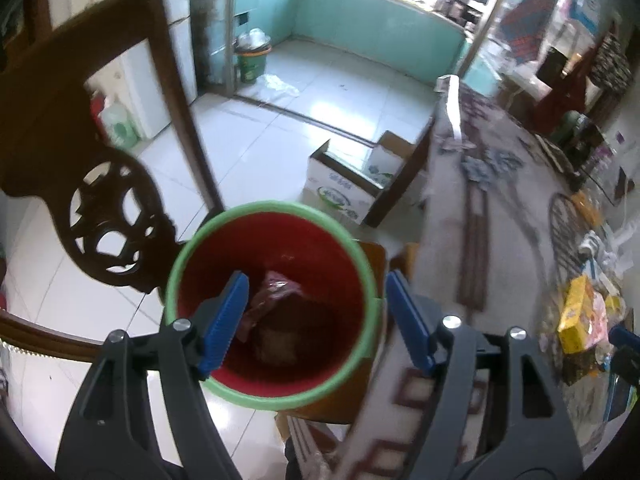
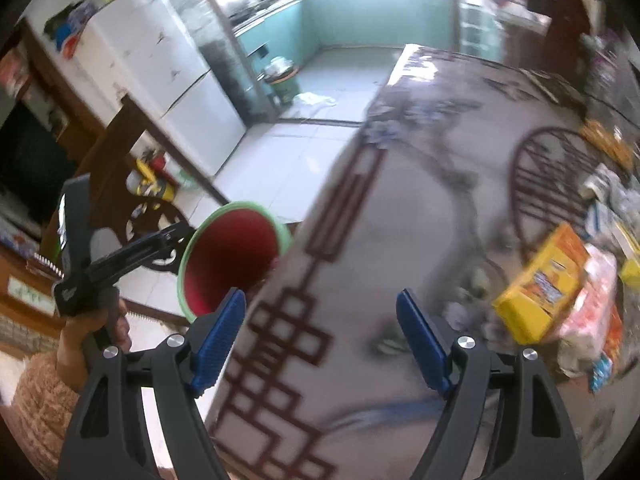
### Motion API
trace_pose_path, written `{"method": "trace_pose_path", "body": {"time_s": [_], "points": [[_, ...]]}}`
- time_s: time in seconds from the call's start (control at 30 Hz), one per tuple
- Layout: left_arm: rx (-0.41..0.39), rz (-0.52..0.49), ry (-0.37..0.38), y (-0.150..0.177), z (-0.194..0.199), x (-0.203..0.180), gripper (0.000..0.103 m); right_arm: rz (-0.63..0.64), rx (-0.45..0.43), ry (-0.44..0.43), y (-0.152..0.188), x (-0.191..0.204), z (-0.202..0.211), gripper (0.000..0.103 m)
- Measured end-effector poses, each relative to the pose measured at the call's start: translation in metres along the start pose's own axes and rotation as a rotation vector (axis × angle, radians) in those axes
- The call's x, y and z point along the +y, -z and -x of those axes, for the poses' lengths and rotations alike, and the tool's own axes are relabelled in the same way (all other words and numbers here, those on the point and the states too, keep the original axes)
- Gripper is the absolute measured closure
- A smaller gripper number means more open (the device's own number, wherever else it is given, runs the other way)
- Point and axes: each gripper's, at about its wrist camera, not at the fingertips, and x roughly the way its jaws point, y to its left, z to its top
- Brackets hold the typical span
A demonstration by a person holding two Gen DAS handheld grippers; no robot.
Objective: Collect trash
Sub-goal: 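Drop the crumpled foil into the red bucket with the left tool while the right tool holds the pink wrapper, then grasp the yellow lemon tea carton with the left tool while the right tool grasps a pink carton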
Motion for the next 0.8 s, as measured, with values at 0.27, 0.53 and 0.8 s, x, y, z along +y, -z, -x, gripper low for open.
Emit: {"method": "trace_pose_path", "body": {"time_s": [0.27, 0.53, 0.8], "points": [[-0.027, -0.06, 0.147, 0.024, 0.032, -0.108, 0.013, -0.273, -0.058, 0.075, 0.011, -0.148, 0.047, 0.028], [-0.033, -0.194, 0.227, 0.059, 0.053, -0.22, 0.013, -0.567, 0.037, 0.007, 0.023, -0.278, 0.035, 0.027], [-0.04, -0.261, 0.206, 0.075, 0.063, -0.276, 0.013, -0.533, 0.168, -0.049, 0.017, -0.294, -0.013, 0.027]]}}
